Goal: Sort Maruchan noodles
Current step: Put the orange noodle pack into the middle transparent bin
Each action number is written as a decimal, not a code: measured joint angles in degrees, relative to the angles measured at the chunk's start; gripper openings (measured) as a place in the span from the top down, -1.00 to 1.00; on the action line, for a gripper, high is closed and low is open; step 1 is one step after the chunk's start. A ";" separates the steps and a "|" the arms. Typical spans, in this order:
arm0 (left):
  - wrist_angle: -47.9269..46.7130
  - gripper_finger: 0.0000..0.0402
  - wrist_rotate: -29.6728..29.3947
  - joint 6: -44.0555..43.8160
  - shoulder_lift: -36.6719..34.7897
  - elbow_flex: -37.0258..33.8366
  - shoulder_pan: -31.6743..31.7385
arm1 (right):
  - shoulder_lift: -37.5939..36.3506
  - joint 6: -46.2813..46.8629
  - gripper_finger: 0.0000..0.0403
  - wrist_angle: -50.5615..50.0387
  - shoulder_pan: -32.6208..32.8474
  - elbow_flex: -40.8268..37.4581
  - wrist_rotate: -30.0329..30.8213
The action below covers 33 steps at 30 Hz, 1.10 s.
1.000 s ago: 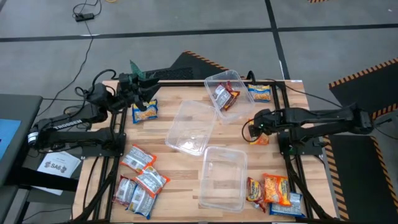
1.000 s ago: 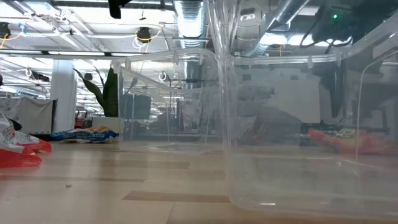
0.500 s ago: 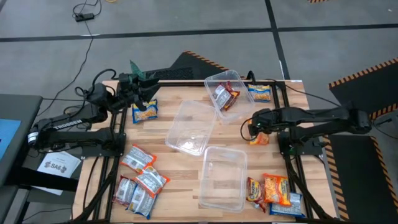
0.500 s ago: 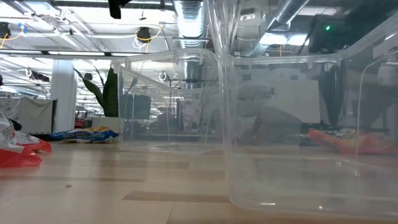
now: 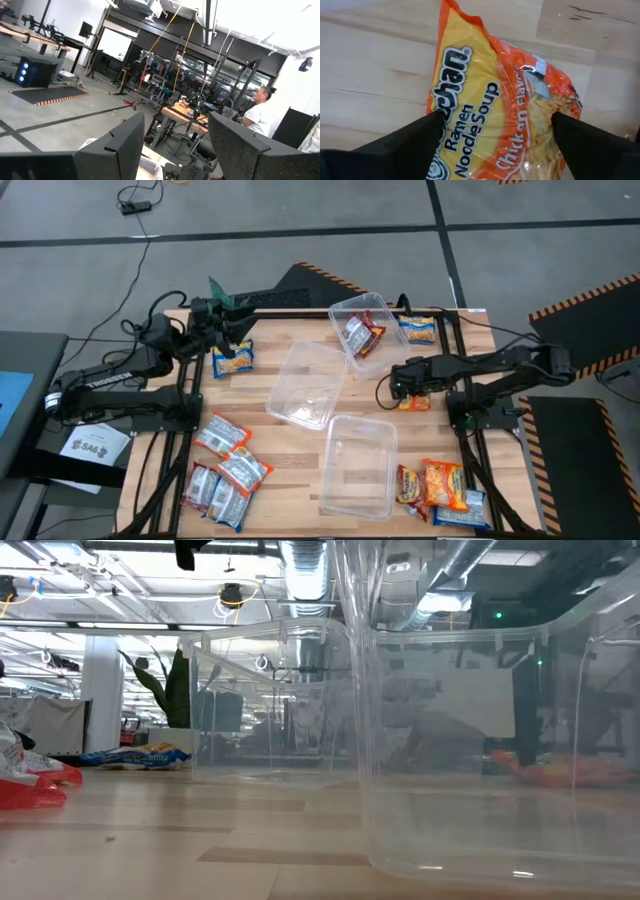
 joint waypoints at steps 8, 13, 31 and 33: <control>-0.19 -0.01 0.01 0.00 0.00 0.00 -0.02 | 0.83 1.05 -0.44 -0.50 0.14 0.06 0.68; -0.21 -0.01 0.00 0.00 0.00 0.00 -0.02 | 0.49 0.94 -0.03 -1.74 0.11 -0.04 0.77; -0.25 -0.01 0.02 0.02 0.00 0.00 -0.02 | -7.97 -2.66 0.85 -17.86 2.39 10.52 -1.22; -0.26 -0.01 0.02 0.02 -0.01 0.00 -0.02 | -9.94 -2.66 0.85 -20.01 3.72 13.23 -1.20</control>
